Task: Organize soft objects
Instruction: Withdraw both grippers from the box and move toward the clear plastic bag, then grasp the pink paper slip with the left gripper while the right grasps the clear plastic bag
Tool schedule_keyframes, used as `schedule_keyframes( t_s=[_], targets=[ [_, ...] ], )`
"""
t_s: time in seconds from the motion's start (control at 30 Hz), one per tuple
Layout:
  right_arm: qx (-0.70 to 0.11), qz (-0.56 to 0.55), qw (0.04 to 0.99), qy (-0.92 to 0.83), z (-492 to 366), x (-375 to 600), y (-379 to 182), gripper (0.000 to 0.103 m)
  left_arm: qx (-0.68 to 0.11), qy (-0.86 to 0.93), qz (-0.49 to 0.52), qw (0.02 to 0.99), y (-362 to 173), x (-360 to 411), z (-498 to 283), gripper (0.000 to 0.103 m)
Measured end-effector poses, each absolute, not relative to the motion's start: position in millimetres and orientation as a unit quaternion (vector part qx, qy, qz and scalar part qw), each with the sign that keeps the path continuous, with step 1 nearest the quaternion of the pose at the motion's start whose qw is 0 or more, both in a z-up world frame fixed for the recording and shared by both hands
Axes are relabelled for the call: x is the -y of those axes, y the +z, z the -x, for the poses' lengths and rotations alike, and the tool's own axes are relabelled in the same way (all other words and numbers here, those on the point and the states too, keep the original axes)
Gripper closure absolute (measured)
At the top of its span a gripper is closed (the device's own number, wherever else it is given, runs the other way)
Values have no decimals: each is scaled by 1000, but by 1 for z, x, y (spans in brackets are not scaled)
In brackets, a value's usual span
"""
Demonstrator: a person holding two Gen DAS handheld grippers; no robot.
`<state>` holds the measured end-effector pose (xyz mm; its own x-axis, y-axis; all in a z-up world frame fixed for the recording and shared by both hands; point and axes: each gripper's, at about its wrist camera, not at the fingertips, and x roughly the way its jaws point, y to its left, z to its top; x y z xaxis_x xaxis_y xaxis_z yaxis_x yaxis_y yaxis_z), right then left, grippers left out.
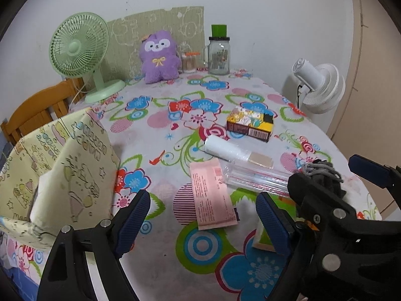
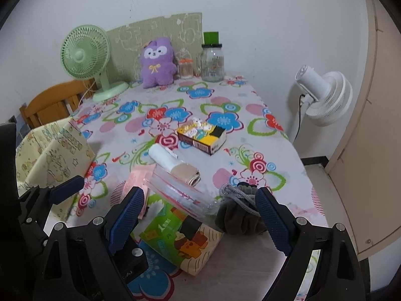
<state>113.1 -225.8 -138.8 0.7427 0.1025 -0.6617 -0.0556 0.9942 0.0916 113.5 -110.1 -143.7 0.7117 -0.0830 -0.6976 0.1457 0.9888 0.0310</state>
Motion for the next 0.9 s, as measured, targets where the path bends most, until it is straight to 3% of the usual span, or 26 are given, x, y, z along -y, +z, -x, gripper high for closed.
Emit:
schedule_keyframes(
  t_s=[0.47, 0.77, 0.9],
  targets=[
    [-377, -6, 925, 49, -143, 216, -160, 13, -397, -62, -49, 914, -167, 112, -134, 21],
    [-380, 37, 923, 54, -160, 203, -165, 15, -417, -62, -37, 906, -179, 109, -147, 36],
    [-382, 41, 921, 64, -167, 199, -168, 16, -422, -75, -27, 903, -178, 108, -149, 49]
  ],
)
